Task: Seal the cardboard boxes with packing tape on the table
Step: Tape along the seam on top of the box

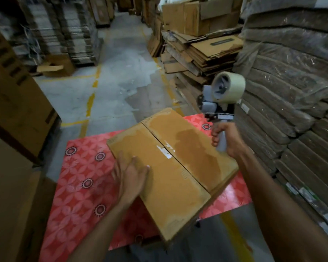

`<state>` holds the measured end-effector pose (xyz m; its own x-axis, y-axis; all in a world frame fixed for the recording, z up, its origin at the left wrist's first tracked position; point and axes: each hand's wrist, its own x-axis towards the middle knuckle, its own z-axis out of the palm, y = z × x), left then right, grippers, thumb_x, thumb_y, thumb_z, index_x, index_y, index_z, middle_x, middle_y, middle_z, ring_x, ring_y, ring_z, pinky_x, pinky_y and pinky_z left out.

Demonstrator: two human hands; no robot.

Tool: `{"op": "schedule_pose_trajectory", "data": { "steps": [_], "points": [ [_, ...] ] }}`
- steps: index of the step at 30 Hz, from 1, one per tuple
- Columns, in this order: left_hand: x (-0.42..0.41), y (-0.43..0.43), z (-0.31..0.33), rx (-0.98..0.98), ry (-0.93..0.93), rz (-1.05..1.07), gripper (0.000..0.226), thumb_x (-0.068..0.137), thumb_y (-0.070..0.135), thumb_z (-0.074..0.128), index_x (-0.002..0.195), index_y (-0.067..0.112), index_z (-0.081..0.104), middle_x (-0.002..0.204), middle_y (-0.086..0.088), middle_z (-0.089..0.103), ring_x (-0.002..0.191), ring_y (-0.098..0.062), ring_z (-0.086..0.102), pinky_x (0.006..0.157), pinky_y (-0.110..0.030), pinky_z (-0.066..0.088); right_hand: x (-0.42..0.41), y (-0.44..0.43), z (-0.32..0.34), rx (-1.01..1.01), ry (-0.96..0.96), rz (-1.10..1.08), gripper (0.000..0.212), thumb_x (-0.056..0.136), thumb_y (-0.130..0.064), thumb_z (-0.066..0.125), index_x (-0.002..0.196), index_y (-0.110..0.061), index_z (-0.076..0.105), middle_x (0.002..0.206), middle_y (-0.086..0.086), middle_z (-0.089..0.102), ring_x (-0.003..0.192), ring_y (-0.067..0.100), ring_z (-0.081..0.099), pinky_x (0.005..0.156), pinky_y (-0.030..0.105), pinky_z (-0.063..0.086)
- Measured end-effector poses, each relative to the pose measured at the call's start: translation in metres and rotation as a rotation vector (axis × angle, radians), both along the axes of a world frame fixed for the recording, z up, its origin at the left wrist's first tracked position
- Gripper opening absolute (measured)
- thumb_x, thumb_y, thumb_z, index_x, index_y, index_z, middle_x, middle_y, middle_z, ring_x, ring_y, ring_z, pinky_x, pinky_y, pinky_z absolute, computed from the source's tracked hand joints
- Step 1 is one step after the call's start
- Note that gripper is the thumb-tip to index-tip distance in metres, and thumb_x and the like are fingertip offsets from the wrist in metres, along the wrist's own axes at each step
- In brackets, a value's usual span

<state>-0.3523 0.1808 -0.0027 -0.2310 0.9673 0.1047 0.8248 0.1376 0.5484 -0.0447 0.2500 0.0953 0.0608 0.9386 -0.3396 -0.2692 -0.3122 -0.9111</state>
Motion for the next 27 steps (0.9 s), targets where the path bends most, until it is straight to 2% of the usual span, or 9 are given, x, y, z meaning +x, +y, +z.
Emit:
{"op": "schedule_pose_trajectory", "data": {
  "steps": [2,4,7,10,12,16,22,24,27],
  "points": [
    [-0.007,0.031,0.014,-0.016,-0.081,-0.080,0.059,0.086,0.059,0.057,0.127,0.017,0.065,0.141,-0.011,0.054,0.133,-0.028,0.046,0.111,-0.037,0.034,-0.031,-0.003,0.007,-0.022,0.041,0.170,0.006,0.069,-0.015,0.051,0.069,-0.014,0.045,0.056,0.001,0.039,0.041,0.015,0.031,0.044,0.022,0.025],
    [-0.007,0.059,0.043,-0.095,-0.553,-0.053,0.047,0.095,0.044,0.060,0.126,0.009,0.065,0.115,-0.009,0.069,0.107,-0.026,0.065,0.096,-0.038,0.050,-0.063,-0.006,0.007,-0.063,0.025,0.291,0.012,0.084,-0.013,0.048,0.072,-0.013,0.050,0.055,0.000,0.041,0.040,0.015,0.033,0.042,0.021,0.025],
    [-0.009,0.092,0.082,-0.379,-1.342,0.067,0.056,0.098,0.052,0.054,0.108,-0.002,0.064,0.097,-0.016,0.069,0.089,-0.031,0.068,0.082,-0.043,0.058,-0.104,-0.012,0.002,-0.067,0.018,0.404,0.014,0.085,-0.009,0.051,0.071,-0.012,0.051,0.056,0.002,0.043,0.041,0.016,0.033,0.042,0.022,0.025],
    [-0.023,0.100,0.099,-0.598,-1.680,0.064,0.058,0.090,0.061,0.058,0.083,0.004,0.054,0.079,-0.014,0.059,0.078,-0.027,0.063,0.071,-0.039,0.062,-0.130,-0.018,0.002,-0.010,-0.020,0.457,0.011,0.074,-0.010,0.058,0.069,-0.011,0.049,0.058,0.004,0.042,0.042,0.017,0.031,0.043,0.024,0.025],
    [-0.034,0.103,0.093,-0.708,-1.710,0.029,0.059,0.094,0.060,0.054,0.084,0.002,0.054,0.073,-0.012,0.061,0.072,-0.028,0.067,0.069,-0.042,0.063,-0.138,-0.017,0.001,0.033,-0.026,0.459,0.010,0.069,-0.009,0.060,0.065,-0.012,0.051,0.060,0.006,0.041,0.041,0.017,0.031,0.044,0.024,0.025],
    [-0.050,0.109,0.066,-0.965,-1.784,-0.130,0.087,0.097,0.065,0.041,0.137,-0.013,0.045,0.130,-0.027,0.058,0.118,-0.053,0.058,0.083,-0.061,0.057,-0.148,-0.009,-0.001,0.082,-0.034,0.466,0.010,0.071,-0.007,0.060,0.068,-0.010,0.051,0.063,0.008,0.040,0.041,0.017,0.033,0.044,0.025,0.027],
    [-0.059,0.125,0.062,-0.806,-2.006,-0.161,0.026,0.080,0.017,0.075,0.085,0.005,0.052,0.068,-0.014,0.062,0.061,-0.025,0.068,0.057,-0.032,0.061,-0.159,0.005,0.006,0.124,-0.053,0.492,0.011,0.075,-0.003,0.057,0.075,-0.009,0.047,0.062,0.007,0.042,0.041,0.016,0.033,0.044,0.025,0.028],
    [-0.068,0.135,0.059,-0.763,-1.986,-0.137,0.035,0.067,0.000,0.083,0.084,0.005,0.053,0.070,-0.010,0.061,0.060,-0.020,0.067,0.055,-0.029,0.061,-0.159,0.006,0.007,0.137,-0.083,0.493,0.011,0.076,-0.003,0.057,0.077,-0.009,0.047,0.063,0.008,0.043,0.043,0.017,0.033,0.045,0.028,0.027],
    [-0.074,0.149,0.059,-0.718,-1.734,-0.076,0.006,0.090,0.000,0.060,0.087,0.001,0.056,0.075,-0.011,0.061,0.058,-0.018,0.067,0.054,-0.026,0.061,-0.160,0.006,0.005,0.148,-0.127,0.474,0.010,0.078,-0.002,0.057,0.078,-0.009,0.049,0.064,0.009,0.044,0.045,0.017,0.032,0.046,0.030,0.026]
  ]
}}
